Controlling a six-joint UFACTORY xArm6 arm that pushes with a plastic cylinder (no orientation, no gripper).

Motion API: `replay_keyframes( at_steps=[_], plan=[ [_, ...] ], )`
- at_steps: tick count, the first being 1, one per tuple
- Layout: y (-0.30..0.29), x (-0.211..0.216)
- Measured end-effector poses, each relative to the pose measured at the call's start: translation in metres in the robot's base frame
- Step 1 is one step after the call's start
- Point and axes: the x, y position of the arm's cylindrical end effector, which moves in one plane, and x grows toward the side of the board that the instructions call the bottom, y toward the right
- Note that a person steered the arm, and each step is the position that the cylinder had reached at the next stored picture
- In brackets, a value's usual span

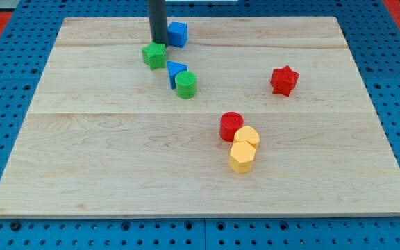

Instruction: Nudge the blue cube right a bit

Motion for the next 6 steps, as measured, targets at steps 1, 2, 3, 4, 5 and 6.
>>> replay_keyframes(
  at_steps=[1, 2, 3, 4, 5, 6],
  plan=[
    [-0.008, 0.035],
    [-0.008, 0.076],
    [-0.024, 0.097],
    [-0.034, 0.077],
    [-0.027, 0.039],
    [-0.020, 0.032]
  ],
)
